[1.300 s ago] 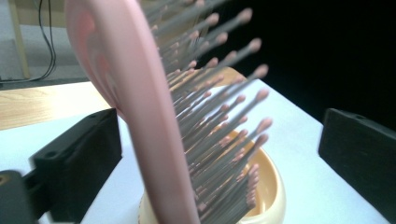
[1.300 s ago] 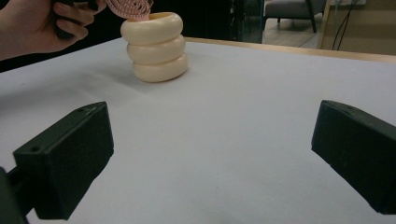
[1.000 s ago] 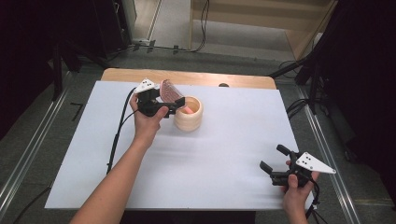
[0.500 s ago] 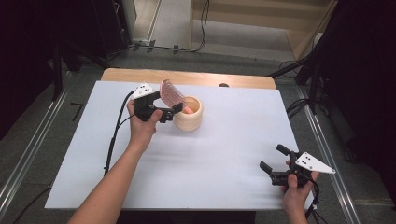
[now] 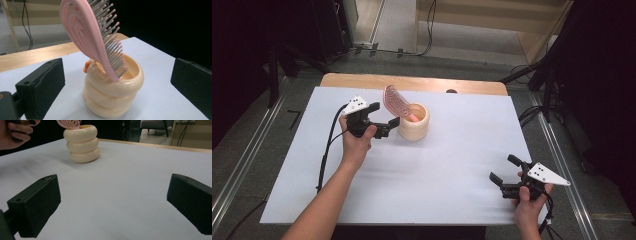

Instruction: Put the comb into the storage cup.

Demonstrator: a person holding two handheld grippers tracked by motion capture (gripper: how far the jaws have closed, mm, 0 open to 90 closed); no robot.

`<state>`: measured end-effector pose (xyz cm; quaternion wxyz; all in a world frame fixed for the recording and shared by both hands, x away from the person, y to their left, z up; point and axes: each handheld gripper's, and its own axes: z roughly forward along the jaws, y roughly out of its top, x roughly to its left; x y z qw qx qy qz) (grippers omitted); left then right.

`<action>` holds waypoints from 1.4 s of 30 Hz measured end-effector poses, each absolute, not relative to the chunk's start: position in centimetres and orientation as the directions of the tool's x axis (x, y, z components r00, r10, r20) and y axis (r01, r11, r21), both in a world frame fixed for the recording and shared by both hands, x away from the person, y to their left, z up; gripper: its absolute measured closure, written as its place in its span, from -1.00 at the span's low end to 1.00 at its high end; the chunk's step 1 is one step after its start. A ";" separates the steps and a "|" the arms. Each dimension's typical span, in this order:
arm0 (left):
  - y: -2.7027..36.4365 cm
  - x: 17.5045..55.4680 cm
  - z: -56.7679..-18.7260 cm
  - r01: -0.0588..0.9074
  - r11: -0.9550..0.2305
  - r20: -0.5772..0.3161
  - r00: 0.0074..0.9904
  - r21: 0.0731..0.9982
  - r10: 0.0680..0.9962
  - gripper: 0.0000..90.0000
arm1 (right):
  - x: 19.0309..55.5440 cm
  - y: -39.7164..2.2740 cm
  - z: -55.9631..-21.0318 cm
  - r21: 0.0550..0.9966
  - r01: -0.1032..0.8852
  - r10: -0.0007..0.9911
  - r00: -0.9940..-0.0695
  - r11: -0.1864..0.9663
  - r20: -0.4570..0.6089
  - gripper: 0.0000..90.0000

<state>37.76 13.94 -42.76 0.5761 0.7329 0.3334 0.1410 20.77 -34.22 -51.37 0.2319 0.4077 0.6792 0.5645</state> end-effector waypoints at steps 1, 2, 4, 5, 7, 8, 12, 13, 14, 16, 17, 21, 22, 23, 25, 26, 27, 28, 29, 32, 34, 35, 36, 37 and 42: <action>14.1 37.6 -42.8 0.327 -0.111 -0.181 0.739 0.939 0.649 -1.00 | 20.8 -34.2 -51.4 0.956 0.291 0.817 -0.559 0.029 0.145 -1.00; 14.3 37.5 -42.8 0.325 -0.112 -0.178 0.739 0.939 0.650 -1.00 | 20.8 -34.2 -51.4 0.956 0.292 0.817 -0.559 0.031 0.144 -1.00; 14.6 37.2 -42.8 0.322 -0.117 -0.172 0.738 0.939 0.653 -1.00 | 20.8 -34.2 -51.4 0.956 0.292 0.816 -0.559 0.031 0.144 -1.00; 14.8 37.0 -42.9 0.319 -0.120 -0.167 0.737 0.940 0.654 -1.00 | 20.8 -34.2 -51.4 0.956 0.291 0.816 -0.559 0.031 0.144 -1.00; 15.1 36.8 -42.9 0.320 -0.116 -0.173 0.743 0.940 0.647 -1.00 | 20.8 -34.2 -51.4 0.956 0.291 0.817 -0.559 0.032 0.143 -1.00; 15.3 36.7 -42.9 0.316 -0.120 -0.167 0.744 0.941 0.646 -1.00 | 20.8 -34.2 -51.4 0.956 0.291 0.817 -0.559 0.033 0.142 -1.00; 15.7 35.9 -42.9 0.303 -0.136 -0.147 0.748 0.943 0.648 -1.00 | 20.8 -34.2 -51.4 0.956 0.290 0.817 -0.559 0.034 0.140 -1.00; 15.8 35.8 -43.0 0.299 -0.138 -0.143 0.751 0.944 0.645 -1.00 | 20.8 -34.2 -51.4 0.956 0.292 0.818 -0.558 0.033 0.142 -1.00; 16.0 35.6 -43.0 0.295 -0.139 -0.141 0.752 0.945 0.644 -1.00 | 20.8 -34.2 -51.4 0.956 0.290 0.817 -0.559 0.034 0.140 -1.00; 16.2 35.2 -43.0 0.294 -0.136 -0.141 0.753 0.946 0.643 -1.00 | 20.8 -34.2 -51.4 0.956 0.290 0.819 -0.557 0.034 0.140 -1.00; 16.3 35.1 -43.1 0.293 -0.134 -0.142 0.753 0.947 0.642 -1.00 | 20.8 -34.2 -51.4 0.956 0.290 0.819 -0.557 0.034 0.139 -1.00; 16.8 34.4 -43.2 0.290 -0.135 -0.139 0.754 0.947 0.642 -1.00 | 20.8 -34.2 -51.4 0.956 0.291 0.818 -0.558 0.035 0.139 -1.00; 17.0 34.2 -43.2 0.290 -0.133 -0.141 0.753 0.948 0.642 -1.00 | 20.8 -34.2 -51.4 0.956 0.291 0.819 -0.557 0.035 0.139 -1.00; 17.2 34.1 -43.3 0.289 -0.131 -0.141 0.754 0.948 0.642 -1.00 | 20.8 -34.2 -51.4 0.956 0.291 0.819 -0.557 0.036 0.139 -1.00; 17.5 33.7 -43.3 0.286 -0.123 -0.143 0.753 0.950 0.642 -1.00 | 20.8 -34.1 -51.4 0.956 0.290 0.819 -0.556 0.035 0.138 -1.00; 17.6 33.5 -43.3 0.284 -0.123 -0.140 0.751 0.951 0.645 -1.00 | 20.8 -34.1 -51.4 0.956 0.291 0.819 -0.557 0.038 0.137 -1.00; 17.8 33.4 -43.4 0.280 -0.125 -0.136 0.751 0.952 0.646 -1.00 | 20.8 -34.1 -51.3 0.956 0.291 0.819 -0.557 0.038 0.137 -1.00; 17.9 33.2 -43.5 0.278 -0.128 -0.133 0.751 0.952 0.646 -1.00 | 20.8 -34.1 -51.3 0.956 0.291 0.819 -0.557 0.037 0.138 -1.00; 18.1 33.0 -43.5 0.281 -0.129 -0.133 0.750 0.951 0.648 -1.00 | 20.8 -34.1 -51.3 0.956 0.291 0.819 -0.557 0.037 0.138 -1.00; 18.6 32.5 -43.8 0.277 -0.124 -0.134 0.750 0.953 0.648 -1.00 | 20.8 -34.1 -51.3 0.956 0.291 0.820 -0.556 0.038 0.137 -1.00; 19.0 32.1 -43.9 0.276 -0.131 -0.127 0.747 0.952 0.653 -1.00 | 20.8 -34.1 -51.3 0.955 0.292 0.819 -0.557 0.039 0.137 -1.00; 19.3 32.0 -43.9 0.272 -0.129 -0.125 0.747 0.953 0.653 -1.00 | 20.8 -34.1 -51.3 0.955 0.293 0.820 -0.556 0.038 0.138 -1.00; 19.5 31.8 -43.9 0.274 -0.123 -0.129 0.744 0.954 0.655 -1.00 | 20.8 -34.1 -51.3 0.955 0.293 0.820 -0.556 0.039 0.137 -1.00; 19.7 31.6 -43.9 0.275 -0.116 -0.134 0.743 0.955 0.655 -1.00 | 20.8 -34.1 -51.3 0.955 0.293 0.820 -0.556 0.039 0.137 -1.00; 20.5 30.8 -44.1 0.270 -0.117 -0.130 0.743 0.956 0.656 -1.00 | 20.8 -34.1 -51.3 0.955 0.293 0.821 -0.554 0.037 0.138 -1.00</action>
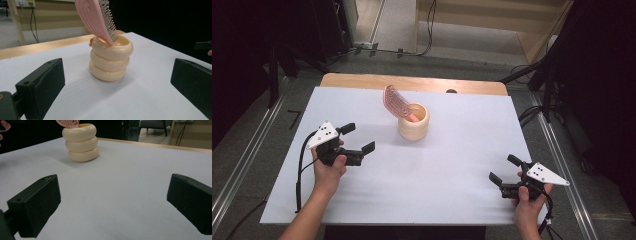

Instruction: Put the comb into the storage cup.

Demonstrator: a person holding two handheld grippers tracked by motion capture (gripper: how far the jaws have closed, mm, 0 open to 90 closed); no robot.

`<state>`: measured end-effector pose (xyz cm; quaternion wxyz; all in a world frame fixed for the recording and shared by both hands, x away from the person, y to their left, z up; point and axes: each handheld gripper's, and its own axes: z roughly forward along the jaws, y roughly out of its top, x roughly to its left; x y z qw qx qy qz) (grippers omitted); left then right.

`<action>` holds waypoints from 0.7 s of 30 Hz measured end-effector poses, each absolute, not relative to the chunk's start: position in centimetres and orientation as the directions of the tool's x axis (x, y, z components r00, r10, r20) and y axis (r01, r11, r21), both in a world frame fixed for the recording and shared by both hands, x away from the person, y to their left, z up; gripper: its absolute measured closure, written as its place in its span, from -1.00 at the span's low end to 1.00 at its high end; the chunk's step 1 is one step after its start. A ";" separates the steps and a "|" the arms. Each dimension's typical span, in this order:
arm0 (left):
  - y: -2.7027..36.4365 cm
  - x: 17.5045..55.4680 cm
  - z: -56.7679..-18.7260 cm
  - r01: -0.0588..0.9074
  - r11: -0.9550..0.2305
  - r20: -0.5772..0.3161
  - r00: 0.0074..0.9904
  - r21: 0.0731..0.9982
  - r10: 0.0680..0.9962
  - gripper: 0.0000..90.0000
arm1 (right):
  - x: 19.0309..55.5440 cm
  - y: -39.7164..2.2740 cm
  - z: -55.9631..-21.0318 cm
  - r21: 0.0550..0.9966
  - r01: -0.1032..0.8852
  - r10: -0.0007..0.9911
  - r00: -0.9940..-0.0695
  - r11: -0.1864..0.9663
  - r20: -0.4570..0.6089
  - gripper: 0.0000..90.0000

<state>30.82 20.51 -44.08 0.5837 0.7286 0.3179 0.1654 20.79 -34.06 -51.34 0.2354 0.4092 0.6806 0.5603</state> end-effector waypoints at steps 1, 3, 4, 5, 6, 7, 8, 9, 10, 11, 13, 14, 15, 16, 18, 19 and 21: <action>20.6 30.6 -44.1 0.268 -0.123 -0.124 0.742 0.955 0.659 -1.00 | 20.8 -34.1 -51.3 0.955 0.294 0.821 -0.554 0.038 0.138 -1.00; 20.9 30.2 -44.2 0.262 -0.132 -0.113 0.743 0.956 0.660 -1.00 | 20.8 -34.1 -51.3 0.955 0.293 0.822 -0.553 0.037 0.137 -1.00; 21.1 30.1 -44.2 0.260 -0.131 -0.112 0.744 0.957 0.659 -1.00 | 20.8 -34.1 -51.3 0.956 0.292 0.822 -0.554 0.038 0.137 -1.00; 21.2 29.9 -44.3 0.259 -0.133 -0.109 0.742 0.957 0.661 -1.00 | 20.8 -34.1 -51.3 0.956 0.292 0.822 -0.553 0.038 0.137 -1.00; 21.4 29.7 -44.3 0.257 -0.133 -0.106 0.740 0.957 0.665 -1.00 | 20.8 -34.1 -51.3 0.956 0.291 0.823 -0.552 0.037 0.136 -1.00; 21.6 29.6 -44.3 0.256 -0.129 -0.108 0.740 0.958 0.664 -1.00 | 20.8 -34.1 -51.3 0.956 0.291 0.822 -0.553 0.037 0.136 -1.00; 21.8 29.4 -44.4 0.256 -0.129 -0.108 0.739 0.958 0.665 -1.00 | 20.8 -34.1 -51.3 0.955 0.294 0.821 -0.553 0.038 0.138 -1.00; 22.0 29.3 -44.4 0.254 -0.128 -0.106 0.737 0.959 0.668 -1.00 | 20.8 -34.1 -51.3 0.955 0.294 0.822 -0.553 0.038 0.137 -1.00; 22.2 29.1 -44.4 0.256 -0.126 -0.109 0.736 0.958 0.669 -1.00 | 20.7 -34.0 -51.3 0.955 0.294 0.821 -0.554 0.039 0.137 -1.00; 22.3 28.9 -44.4 0.254 -0.125 -0.107 0.733 0.959 0.671 -1.00 | 20.8 -34.0 -51.3 0.955 0.293 0.822 -0.554 0.040 0.135 -1.00; 22.7 28.7 -44.4 0.250 -0.125 -0.103 0.732 0.960 0.674 -1.00 | 20.8 -34.0 -51.3 0.955 0.293 0.822 -0.553 0.042 0.133 -1.00; 22.9 28.5 -44.5 0.251 -0.119 -0.107 0.730 0.961 0.675 -1.00 | 20.8 -34.0 -51.3 0.955 0.293 0.822 -0.553 0.042 0.133 -1.00; 23.1 28.3 -44.5 0.248 -0.122 -0.102 0.727 0.961 0.679 -1.00 | 20.8 -34.0 -51.3 0.955 0.294 0.823 -0.553 0.044 0.133 -1.00; 23.3 28.2 -44.5 0.247 -0.123 -0.101 0.728 0.961 0.678 -1.00 | 20.8 -34.0 -51.3 0.955 0.294 0.823 -0.553 0.044 0.132 -1.00; 23.6 27.9 -44.7 0.249 -0.126 -0.099 0.725 0.960 0.681 -1.00 | 20.8 -34.0 -51.3 0.955 0.292 0.824 -0.552 0.044 0.131 -1.00; 23.8 27.8 -44.8 0.249 -0.130 -0.095 0.725 0.960 0.682 -1.00 | 20.8 -34.0 -51.3 0.955 0.292 0.824 -0.551 0.045 0.129 -1.00; 24.2 27.5 -45.0 0.250 -0.143 -0.086 0.721 0.958 0.688 -1.00 | 20.8 -34.0 -51.3 0.955 0.293 0.824 -0.551 0.046 0.129 -1.00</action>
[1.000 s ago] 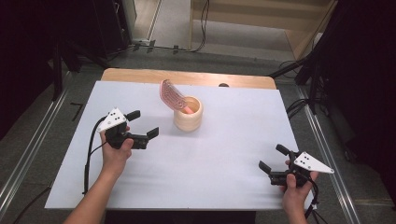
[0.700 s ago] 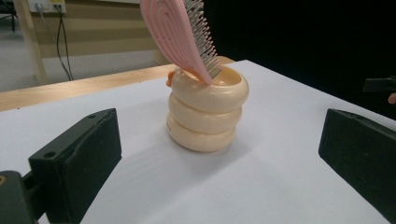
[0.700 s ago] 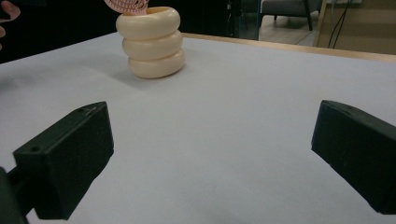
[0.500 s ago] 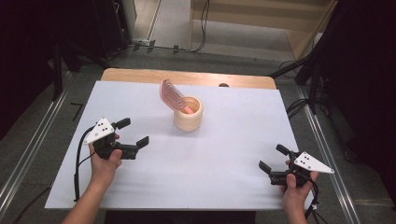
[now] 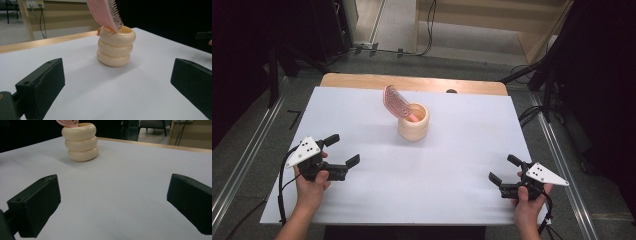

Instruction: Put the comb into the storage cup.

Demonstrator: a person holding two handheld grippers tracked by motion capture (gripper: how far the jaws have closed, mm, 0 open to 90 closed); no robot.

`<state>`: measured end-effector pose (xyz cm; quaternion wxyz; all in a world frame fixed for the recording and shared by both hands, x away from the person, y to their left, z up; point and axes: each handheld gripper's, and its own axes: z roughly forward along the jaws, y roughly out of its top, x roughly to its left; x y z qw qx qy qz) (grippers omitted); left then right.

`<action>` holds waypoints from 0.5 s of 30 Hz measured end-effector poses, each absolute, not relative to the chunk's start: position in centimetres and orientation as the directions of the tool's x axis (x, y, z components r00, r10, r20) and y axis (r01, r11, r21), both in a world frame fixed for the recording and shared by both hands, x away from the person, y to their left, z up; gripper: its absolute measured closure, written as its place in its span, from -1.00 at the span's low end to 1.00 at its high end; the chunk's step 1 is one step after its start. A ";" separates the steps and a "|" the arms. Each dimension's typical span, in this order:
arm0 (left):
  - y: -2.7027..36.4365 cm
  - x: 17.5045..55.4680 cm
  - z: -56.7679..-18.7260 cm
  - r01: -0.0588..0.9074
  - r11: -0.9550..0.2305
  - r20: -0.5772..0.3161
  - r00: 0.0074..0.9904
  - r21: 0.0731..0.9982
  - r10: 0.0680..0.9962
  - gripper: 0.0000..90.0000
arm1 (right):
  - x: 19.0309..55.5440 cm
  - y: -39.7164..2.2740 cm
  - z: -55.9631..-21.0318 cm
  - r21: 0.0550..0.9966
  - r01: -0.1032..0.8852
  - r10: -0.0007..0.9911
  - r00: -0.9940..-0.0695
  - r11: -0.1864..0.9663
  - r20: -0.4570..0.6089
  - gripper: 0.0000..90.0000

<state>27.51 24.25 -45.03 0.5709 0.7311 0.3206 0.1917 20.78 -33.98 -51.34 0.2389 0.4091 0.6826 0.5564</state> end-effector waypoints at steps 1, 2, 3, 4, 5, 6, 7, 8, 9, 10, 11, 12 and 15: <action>24.4 27.4 -45.1 0.251 -0.140 -0.088 0.719 0.958 0.689 -1.00 | 20.8 -34.0 -51.3 0.955 0.292 0.825 -0.551 0.045 0.129 -1.00; 24.7 27.2 -45.2 0.253 -0.136 -0.092 0.718 0.958 0.690 -1.00 | 20.8 -34.0 -51.3 0.955 0.293 0.825 -0.551 0.046 0.129 -1.00; 24.9 27.1 -45.3 0.253 -0.131 -0.094 0.715 0.958 0.693 -1.00 | 20.8 -34.0 -51.4 0.955 0.292 0.825 -0.550 0.046 0.128 -1.00; 25.1 27.0 -45.4 0.253 -0.129 -0.095 0.713 0.959 0.695 -1.00 | 20.8 -34.0 -51.3 0.955 0.293 0.825 -0.551 0.048 0.128 -1.00; 25.3 26.8 -45.4 0.255 -0.130 -0.095 0.712 0.958 0.696 -1.00 | 20.8 -34.0 -51.3 0.955 0.293 0.826 -0.550 0.047 0.128 -1.00; 25.4 26.7 -45.4 0.253 -0.131 -0.092 0.710 0.959 0.698 -1.00 | 20.8 -33.9 -51.3 0.955 0.292 0.826 -0.549 0.047 0.127 -1.00; 25.5 26.6 -45.5 0.249 -0.134 -0.086 0.708 0.959 0.701 -1.00 | 20.8 -33.9 -51.3 0.955 0.292 0.824 -0.552 0.048 0.127 -1.00; 25.7 26.5 -45.6 0.246 -0.139 -0.079 0.706 0.959 0.704 -1.00 | 20.8 -33.9 -51.3 0.955 0.292 0.824 -0.552 0.048 0.127 -1.00; 25.8 26.3 -45.7 0.247 -0.139 -0.078 0.703 0.959 0.707 -1.00 | 20.8 -33.9 -51.3 0.955 0.292 0.827 -0.548 0.048 0.126 -1.00; 26.0 26.2 -45.7 0.248 -0.134 -0.083 0.700 0.959 0.709 -1.00 | 20.8 -33.9 -51.4 0.955 0.292 0.827 -0.547 0.048 0.126 -1.00; 26.1 26.1 -45.8 0.249 -0.137 -0.080 0.699 0.959 0.711 -1.00 | 20.8 -33.9 -51.4 0.955 0.292 0.828 -0.546 0.048 0.125 -1.00; 26.3 26.0 -45.8 0.249 -0.134 -0.081 0.696 0.959 0.713 -1.00 | 20.8 -33.9 -51.4 0.955 0.291 0.829 -0.546 0.048 0.124 -1.00; 26.9 25.6 -46.0 0.254 -0.118 -0.094 0.689 0.960 0.719 -1.00 | 20.8 -33.9 -51.4 0.956 0.289 0.830 -0.544 0.048 0.123 -1.00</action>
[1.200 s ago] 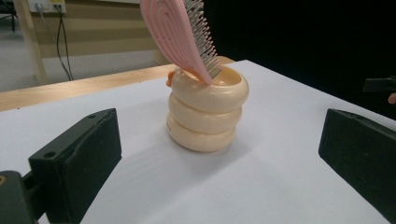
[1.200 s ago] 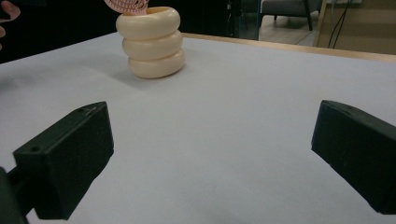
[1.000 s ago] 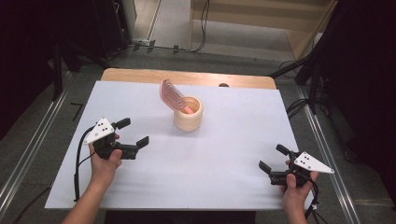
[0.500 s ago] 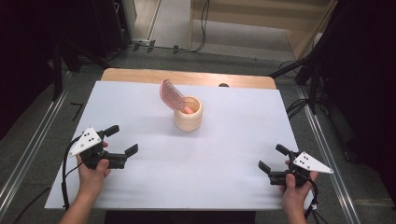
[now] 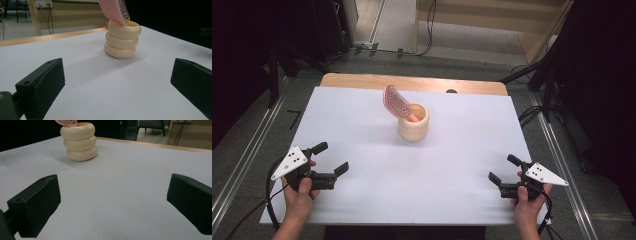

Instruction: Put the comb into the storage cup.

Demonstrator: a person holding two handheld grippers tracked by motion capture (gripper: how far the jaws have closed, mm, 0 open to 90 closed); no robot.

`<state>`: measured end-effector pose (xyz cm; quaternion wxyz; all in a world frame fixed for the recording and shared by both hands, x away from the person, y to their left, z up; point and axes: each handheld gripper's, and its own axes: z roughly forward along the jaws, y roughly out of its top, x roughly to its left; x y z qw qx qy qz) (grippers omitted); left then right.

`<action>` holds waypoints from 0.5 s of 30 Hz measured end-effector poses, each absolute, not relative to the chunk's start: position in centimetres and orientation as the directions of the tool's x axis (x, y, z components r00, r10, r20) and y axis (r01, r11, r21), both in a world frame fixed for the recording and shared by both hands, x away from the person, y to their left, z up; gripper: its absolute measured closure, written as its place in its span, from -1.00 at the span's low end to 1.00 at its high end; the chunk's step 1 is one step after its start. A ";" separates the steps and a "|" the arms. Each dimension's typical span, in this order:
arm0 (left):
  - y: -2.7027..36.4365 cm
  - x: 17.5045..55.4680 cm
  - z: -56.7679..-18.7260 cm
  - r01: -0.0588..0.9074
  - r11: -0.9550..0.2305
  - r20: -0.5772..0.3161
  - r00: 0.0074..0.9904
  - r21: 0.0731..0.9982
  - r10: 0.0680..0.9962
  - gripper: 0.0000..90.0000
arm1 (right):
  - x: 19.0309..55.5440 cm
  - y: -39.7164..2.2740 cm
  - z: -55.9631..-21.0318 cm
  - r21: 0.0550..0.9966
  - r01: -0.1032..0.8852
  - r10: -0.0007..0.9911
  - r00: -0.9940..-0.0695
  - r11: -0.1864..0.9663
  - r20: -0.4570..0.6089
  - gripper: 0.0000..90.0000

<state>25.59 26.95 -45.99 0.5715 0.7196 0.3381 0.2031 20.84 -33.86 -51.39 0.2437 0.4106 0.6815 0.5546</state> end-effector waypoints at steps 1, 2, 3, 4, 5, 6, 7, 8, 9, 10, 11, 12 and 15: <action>27.2 25.4 -46.1 0.257 -0.113 -0.099 0.687 0.960 0.720 -1.00 | 20.9 -33.8 -51.4 0.956 0.291 0.831 -0.543 0.049 0.123 -1.00; 27.4 25.3 -46.2 0.257 -0.111 -0.100 0.686 0.960 0.721 -1.00 | 20.8 -33.8 -51.4 0.955 0.291 0.831 -0.542 0.050 0.121 -1.00; 27.6 25.1 -46.3 0.257 -0.113 -0.097 0.682 0.960 0.725 -1.00 | 20.9 -33.8 -51.4 0.956 0.290 0.831 -0.544 0.054 0.118 -1.00; 27.8 25.0 -46.4 0.257 -0.119 -0.091 0.679 0.959 0.728 -1.00 | 20.9 -33.8 -51.4 0.956 0.289 0.831 -0.544 0.055 0.117 -1.00; 28.1 24.9 -46.5 0.257 -0.121 -0.089 0.677 0.959 0.731 -1.00 | 20.9 -33.8 -51.4 0.955 0.292 0.831 -0.543 0.056 0.117 -1.00; 28.3 24.8 -46.6 0.256 -0.125 -0.084 0.673 0.959 0.735 -1.00 | 20.9 -33.7 -51.4 0.954 0.293 0.831 -0.543 0.057 0.117 -1.00; 28.5 24.6 -46.7 0.256 -0.129 -0.080 0.671 0.958 0.737 -1.00 | 20.9 -33.7 -51.4 0.955 0.293 0.832 -0.542 0.054 0.119 -1.00; 28.7 24.5 -46.7 0.254 -0.132 -0.075 0.667 0.958 0.741 -1.00 | 20.9 -33.7 -51.4 0.954 0.293 0.833 -0.541 0.054 0.119 -1.00; 29.0 24.4 -46.8 0.255 -0.137 -0.072 0.667 0.957 0.742 -1.00 | 20.9 -33.7 -51.4 0.954 0.294 0.833 -0.541 0.055 0.118 -1.00; 29.2 24.3 -46.8 0.255 -0.133 -0.074 0.664 0.958 0.744 -1.00 | 20.9 -33.7 -51.4 0.954 0.294 0.833 -0.541 0.055 0.118 -1.00; 29.4 24.2 -46.9 0.256 -0.137 -0.070 0.661 0.957 0.747 -1.00 | 20.9 -33.7 -51.4 0.955 0.293 0.834 -0.540 0.055 0.118 -1.00; 29.6 24.1 -46.9 0.255 -0.141 -0.066 0.660 0.957 0.748 -1.00 | 20.9 -33.7 -51.4 0.955 0.293 0.834 -0.540 0.054 0.118 -1.00; 30.1 23.7 -47.2 0.255 -0.144 -0.061 0.656 0.956 0.753 -1.00 | 20.9 -33.7 -51.4 0.955 0.292 0.834 -0.540 0.056 0.116 -1.00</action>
